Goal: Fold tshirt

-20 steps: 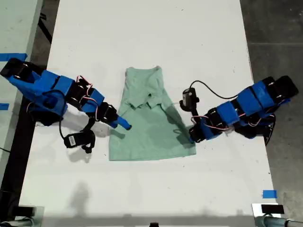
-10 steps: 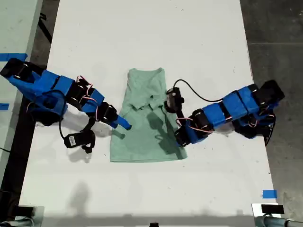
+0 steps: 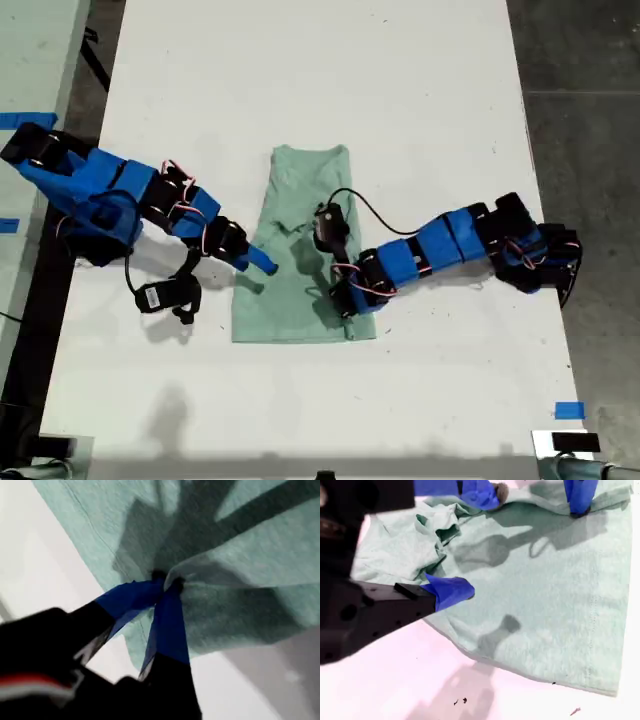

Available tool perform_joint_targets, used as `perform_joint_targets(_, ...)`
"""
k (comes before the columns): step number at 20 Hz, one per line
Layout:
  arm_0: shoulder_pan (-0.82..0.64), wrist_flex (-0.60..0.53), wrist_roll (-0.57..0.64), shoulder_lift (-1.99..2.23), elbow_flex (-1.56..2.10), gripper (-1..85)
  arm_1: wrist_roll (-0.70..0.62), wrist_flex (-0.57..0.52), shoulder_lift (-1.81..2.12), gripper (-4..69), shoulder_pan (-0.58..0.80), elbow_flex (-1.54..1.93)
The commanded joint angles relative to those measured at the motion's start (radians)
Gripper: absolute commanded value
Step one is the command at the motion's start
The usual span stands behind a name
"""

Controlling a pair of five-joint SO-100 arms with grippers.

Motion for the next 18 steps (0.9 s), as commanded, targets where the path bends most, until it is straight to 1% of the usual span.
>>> perform_joint_targets(1,0.017,-0.026,-0.012,0.055,-0.011,25.5,-0.009,-0.051,0.014,23.8,0.009,-0.078)
perform_joint_targets(2,0.017,-0.026,-0.012,0.055,-0.011,25.5,-0.014,-0.043,0.015,23.5,0.008,-0.092)
perform_joint_targets(3,0.017,-0.026,-0.012,0.055,-0.011,25.6,-0.012,-0.005,0.018,23.5,0.005,-0.118)
perform_joint_targets(8,0.018,-0.018,-0.018,0.055,-0.011,26.1,-0.023,0.299,0.187,23.5,-0.014,-0.261)
perform_joint_targets(11,0.018,-0.008,-0.025,0.055,-0.012,26.1,-0.035,0.44,0.347,23.3,-0.014,-0.259)
perform_joint_targets(14,0.034,0.028,-0.052,0.055,-0.02,26.0,-0.043,0.535,0.457,23.1,0.0,-0.195)
perform_joint_targets(16,0.051,0.095,-0.081,0.055,-0.029,25.6,-0.048,0.563,0.482,22.9,0.009,-0.15)
perform_joint_targets(18,0.078,0.17,-0.115,0.054,-0.032,25.4,-0.048,0.565,0.491,22.7,0.015,-0.114)
